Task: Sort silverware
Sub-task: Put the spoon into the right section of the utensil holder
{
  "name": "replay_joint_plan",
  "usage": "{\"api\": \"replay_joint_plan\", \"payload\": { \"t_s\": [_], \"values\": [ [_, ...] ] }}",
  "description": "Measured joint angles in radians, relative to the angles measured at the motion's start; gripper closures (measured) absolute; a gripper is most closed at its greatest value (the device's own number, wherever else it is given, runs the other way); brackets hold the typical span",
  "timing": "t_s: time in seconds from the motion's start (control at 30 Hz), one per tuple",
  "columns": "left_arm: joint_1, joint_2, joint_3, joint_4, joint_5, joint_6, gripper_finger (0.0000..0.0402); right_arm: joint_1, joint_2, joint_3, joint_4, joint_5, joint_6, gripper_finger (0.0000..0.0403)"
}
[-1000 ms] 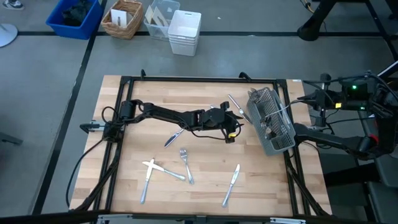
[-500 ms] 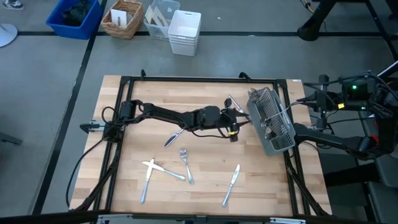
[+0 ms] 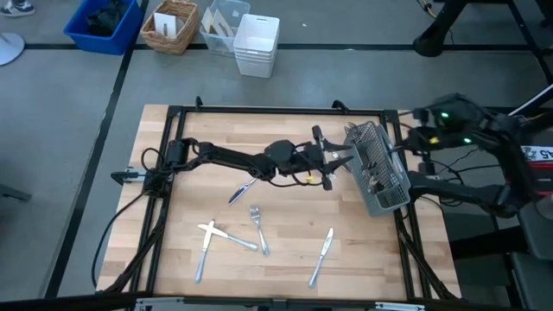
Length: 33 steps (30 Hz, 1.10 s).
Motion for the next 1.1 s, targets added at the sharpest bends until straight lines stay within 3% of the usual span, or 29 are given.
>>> {"api": "replay_joint_plan", "payload": {
  "t_s": [0.33, 0.93, 1.1],
  "values": [
    [0.043, 0.0, 0.022, -0.113, -0.001, -0.072, 0.0286, 0.0, 0.162, 0.029, 0.015, 0.03, 0.028, 0.0391],
    [0.112, 0.0, 0.023, -0.291, 0.005, -0.216, 0.0286, 0.0, 0.444, 0.029, 0.132, -0.04, 0.083, 0.0391],
    [0.13, 0.001, 0.023, -0.38, 0.003, -0.238, 0.0286, 0.048, 0.5, 0.029, 0.15, -0.08, 0.085, 0.0391]
  ]
}}
